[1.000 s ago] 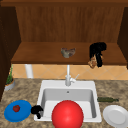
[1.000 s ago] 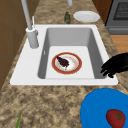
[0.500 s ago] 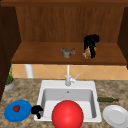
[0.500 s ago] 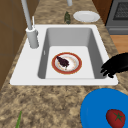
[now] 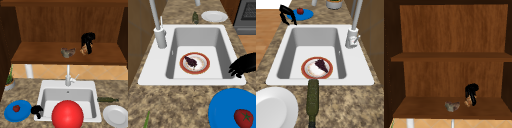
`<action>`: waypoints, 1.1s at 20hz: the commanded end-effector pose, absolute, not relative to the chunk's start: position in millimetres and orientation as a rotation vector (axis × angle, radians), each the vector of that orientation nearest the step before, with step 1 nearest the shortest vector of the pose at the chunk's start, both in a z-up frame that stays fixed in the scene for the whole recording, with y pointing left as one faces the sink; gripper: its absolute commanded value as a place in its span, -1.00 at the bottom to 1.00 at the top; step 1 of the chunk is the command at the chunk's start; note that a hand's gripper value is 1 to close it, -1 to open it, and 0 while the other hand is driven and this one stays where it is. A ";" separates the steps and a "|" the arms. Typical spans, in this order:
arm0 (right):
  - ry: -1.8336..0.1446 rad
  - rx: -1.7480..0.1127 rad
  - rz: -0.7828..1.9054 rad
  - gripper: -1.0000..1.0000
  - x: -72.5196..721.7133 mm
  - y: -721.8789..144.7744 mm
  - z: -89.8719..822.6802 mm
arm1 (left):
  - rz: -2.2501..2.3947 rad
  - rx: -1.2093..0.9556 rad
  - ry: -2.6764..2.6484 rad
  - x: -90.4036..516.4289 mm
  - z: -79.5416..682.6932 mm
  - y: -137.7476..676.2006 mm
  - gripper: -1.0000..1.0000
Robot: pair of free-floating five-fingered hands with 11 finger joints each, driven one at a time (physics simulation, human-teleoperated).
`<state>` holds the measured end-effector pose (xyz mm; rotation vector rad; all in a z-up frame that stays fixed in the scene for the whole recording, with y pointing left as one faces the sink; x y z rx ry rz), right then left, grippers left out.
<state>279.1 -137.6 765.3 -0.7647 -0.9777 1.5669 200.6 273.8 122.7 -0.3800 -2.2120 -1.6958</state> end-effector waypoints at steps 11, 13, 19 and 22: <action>-1.024 -0.815 1.551 1.00 390.4 -139.7 681.8 | -1.696 -0.380 -2.212 200.6 122.7 273.8 0.00; -1.024 -0.817 1.553 1.00 407.0 -143.6 669.2 | -1.696 -0.380 -2.212 200.6 122.7 273.8 0.00; -1.028 -0.808 1.534 1.00 457.2 -148.9 628.9 | -1.696 -0.380 -2.212 200.6 122.7 273.8 0.00; -1.018 -0.824 1.487 1.00 469.7 -154.6 607.6 | -1.696 -0.380 -2.212 200.6 122.7 273.8 0.00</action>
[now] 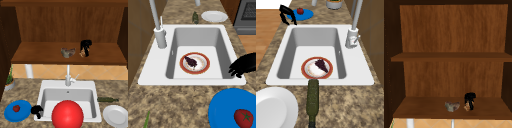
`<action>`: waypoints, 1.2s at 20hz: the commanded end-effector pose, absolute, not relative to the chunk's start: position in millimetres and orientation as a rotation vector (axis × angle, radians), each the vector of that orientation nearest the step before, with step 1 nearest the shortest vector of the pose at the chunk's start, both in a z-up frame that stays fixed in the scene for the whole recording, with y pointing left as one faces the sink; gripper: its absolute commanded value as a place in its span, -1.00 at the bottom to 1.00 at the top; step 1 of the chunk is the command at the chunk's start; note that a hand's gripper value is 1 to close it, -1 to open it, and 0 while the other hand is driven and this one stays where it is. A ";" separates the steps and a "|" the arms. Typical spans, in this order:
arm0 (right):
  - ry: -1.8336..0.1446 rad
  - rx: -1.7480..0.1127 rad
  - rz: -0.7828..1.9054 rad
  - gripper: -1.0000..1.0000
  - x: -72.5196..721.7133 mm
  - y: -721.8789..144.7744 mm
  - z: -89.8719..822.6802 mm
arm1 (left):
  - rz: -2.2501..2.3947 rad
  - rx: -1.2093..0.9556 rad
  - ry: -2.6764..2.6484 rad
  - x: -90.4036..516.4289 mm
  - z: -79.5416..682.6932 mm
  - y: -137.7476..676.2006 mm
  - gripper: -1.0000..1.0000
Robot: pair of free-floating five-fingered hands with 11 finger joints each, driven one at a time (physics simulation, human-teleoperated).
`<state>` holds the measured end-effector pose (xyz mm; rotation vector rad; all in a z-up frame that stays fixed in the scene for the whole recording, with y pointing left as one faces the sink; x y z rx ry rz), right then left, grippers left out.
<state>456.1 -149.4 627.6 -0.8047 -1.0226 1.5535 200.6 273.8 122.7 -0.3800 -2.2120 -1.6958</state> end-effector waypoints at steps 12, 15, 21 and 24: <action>-0.849 -0.468 1.521 1.00 531.3 -183.2 594.9 | -1.696 -0.380 -2.212 200.6 122.7 273.8 0.00; -0.893 -0.457 1.520 -1.00 516.6 -184.2 597.6 | -1.696 -0.380 -2.212 200.6 122.7 273.8 0.00; -0.883 -0.422 1.527 -1.00 508.4 -192.5 630.7 | -1.696 -0.380 -2.212 200.6 122.7 273.8 0.00; -0.907 -0.464 1.534 -1.00 502.4 -195.3 634.3 | -1.696 -0.380 -2.212 200.6 122.7 273.8 0.00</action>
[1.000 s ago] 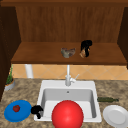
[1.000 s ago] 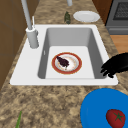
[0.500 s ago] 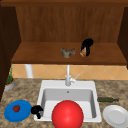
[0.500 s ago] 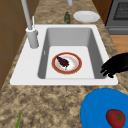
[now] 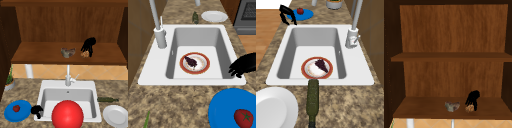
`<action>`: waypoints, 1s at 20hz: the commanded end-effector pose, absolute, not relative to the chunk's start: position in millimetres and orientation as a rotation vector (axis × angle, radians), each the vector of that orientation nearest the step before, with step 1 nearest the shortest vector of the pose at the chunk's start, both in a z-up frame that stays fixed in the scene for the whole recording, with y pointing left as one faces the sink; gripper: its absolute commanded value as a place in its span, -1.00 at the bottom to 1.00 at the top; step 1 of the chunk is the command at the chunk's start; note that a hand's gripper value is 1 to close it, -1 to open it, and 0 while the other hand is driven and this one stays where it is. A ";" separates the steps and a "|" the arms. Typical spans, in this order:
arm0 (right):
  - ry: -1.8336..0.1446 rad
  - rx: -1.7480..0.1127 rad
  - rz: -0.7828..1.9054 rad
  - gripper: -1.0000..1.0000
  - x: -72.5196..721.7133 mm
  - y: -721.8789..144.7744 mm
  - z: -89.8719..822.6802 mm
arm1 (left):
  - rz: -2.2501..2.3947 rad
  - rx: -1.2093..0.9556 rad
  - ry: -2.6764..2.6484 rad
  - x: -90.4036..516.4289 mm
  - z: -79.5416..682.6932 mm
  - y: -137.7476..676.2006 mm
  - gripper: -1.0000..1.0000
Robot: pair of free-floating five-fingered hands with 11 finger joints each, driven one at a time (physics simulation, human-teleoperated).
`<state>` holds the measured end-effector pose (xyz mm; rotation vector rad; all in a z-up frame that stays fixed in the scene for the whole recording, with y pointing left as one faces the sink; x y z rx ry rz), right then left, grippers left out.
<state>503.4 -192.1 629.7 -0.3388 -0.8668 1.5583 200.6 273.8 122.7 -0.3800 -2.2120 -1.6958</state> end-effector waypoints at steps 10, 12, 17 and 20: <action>-1.074 -0.700 1.525 -1.00 495.2 -209.8 641.6 | -1.696 -0.380 -2.212 200.6 122.7 273.8 0.00; -1.118 -0.747 1.519 -1.00 491.2 -215.2 646.7 | -1.696 -0.380 -2.212 200.6 122.7 273.8 0.00; -1.224 -0.829 1.491 -1.00 468.7 -232.0 662.1 | -1.696 -0.380 -2.212 200.6 122.7 273.8 0.00; -1.241 -0.854 1.464 -1.00 453.1 -240.9 665.4 | -1.696 -0.380 -2.212 200.6 122.7 273.8 0.00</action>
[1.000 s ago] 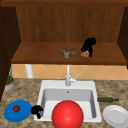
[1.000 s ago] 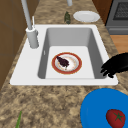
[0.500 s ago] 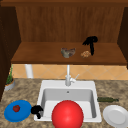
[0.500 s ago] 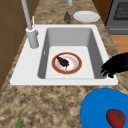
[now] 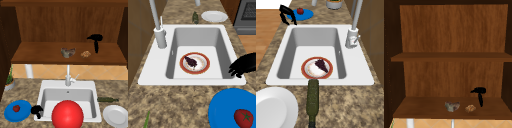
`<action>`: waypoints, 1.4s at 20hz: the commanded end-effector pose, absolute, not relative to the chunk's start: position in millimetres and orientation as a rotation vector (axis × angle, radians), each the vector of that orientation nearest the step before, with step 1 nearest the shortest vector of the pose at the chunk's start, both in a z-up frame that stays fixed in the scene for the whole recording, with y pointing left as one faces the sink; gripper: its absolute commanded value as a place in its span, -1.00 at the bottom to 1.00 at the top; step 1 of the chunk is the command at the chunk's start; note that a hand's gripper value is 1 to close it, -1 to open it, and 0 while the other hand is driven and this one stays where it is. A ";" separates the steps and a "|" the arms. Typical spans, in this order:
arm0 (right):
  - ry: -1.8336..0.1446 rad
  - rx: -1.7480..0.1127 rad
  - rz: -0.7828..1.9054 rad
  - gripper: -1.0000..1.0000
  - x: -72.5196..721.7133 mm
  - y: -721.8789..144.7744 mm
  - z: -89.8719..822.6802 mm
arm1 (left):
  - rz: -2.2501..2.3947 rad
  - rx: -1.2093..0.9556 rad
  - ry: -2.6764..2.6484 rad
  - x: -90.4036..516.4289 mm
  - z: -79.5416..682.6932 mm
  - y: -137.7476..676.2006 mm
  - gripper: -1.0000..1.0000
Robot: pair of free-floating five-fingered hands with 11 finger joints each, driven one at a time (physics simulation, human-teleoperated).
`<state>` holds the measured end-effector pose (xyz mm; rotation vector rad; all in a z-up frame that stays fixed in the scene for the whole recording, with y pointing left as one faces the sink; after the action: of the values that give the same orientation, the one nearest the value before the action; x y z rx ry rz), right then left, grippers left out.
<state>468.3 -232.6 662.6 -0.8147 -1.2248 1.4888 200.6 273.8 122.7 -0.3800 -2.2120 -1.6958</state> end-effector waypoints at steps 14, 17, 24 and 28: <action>-1.241 -0.926 1.411 -1.00 356.7 -268.0 652.3 | -1.696 -0.380 -2.212 200.6 122.7 273.8 0.00; -1.268 -0.967 1.418 -1.00 338.7 -272.9 637.5 | -1.696 -0.380 -2.212 200.6 122.7 273.8 0.00; -1.228 -0.987 1.367 -1.00 297.8 -272.9 598.5 | -1.696 -0.380 -2.212 200.6 122.7 273.8 0.00; -1.229 -1.015 1.343 -1.00 272.2 -275.9 574.3 | -1.696 -0.380 -2.212 200.6 122.7 273.8 0.00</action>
<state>290.3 -274.0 591.6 -0.9791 -1.2402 1.3819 200.6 273.8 122.7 -0.3800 -2.2120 -1.6958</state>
